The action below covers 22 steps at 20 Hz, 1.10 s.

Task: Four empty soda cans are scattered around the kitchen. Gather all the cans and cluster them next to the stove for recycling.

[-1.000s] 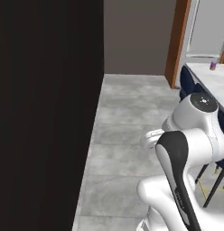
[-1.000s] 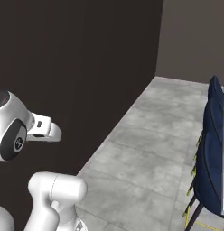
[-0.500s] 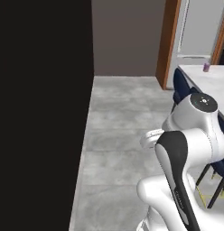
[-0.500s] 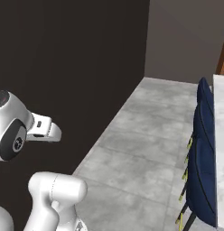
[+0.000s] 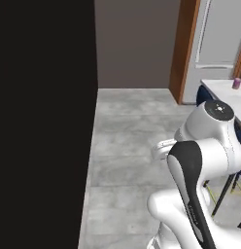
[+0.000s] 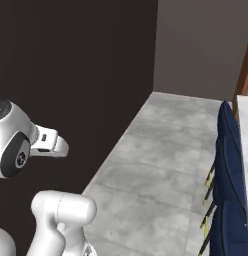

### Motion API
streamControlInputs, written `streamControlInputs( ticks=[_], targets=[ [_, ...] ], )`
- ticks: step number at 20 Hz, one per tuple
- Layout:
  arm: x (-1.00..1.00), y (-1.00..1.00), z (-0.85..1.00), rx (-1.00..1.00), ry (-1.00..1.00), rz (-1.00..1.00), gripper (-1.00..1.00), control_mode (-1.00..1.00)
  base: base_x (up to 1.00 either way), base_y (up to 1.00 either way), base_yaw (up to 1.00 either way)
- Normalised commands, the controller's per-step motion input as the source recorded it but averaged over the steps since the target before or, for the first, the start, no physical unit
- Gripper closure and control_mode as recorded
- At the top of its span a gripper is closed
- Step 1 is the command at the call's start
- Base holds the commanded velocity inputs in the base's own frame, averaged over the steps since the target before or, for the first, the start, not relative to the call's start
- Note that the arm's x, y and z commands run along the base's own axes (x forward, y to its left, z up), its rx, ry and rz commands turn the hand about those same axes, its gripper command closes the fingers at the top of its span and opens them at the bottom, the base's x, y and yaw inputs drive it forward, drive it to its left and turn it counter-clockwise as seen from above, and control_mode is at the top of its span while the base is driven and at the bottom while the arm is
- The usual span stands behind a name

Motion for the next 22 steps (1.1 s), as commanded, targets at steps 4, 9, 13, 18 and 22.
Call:
streamControlInputs(
  ticks=[4, 9, 13, 18, 22],
  targets=[
    [0.0, 0.0, 0.0, 0.0, 0.0, 0.0, -1.0, 1.0, 1.0, 0.16, -0.08],
    [0.0, 0.0, 0.0, 0.0, 0.0, 0.0, -1.0, 1.0, 0.76, 0.01, -0.08],
    [0.0, 0.0, 0.0, 0.0, 0.0, 0.0, -1.0, 1.0, 0.88, 0.14, -0.07],
    [0.0, 0.0, 0.0, 0.0, 0.0, 0.0, -1.0, 1.0, 0.98, 0.32, -0.12],
    [0.0, 0.0, 0.0, 0.0, 0.0, 0.0, -1.0, 1.0, 0.8, 0.05, -0.17]
  ],
)
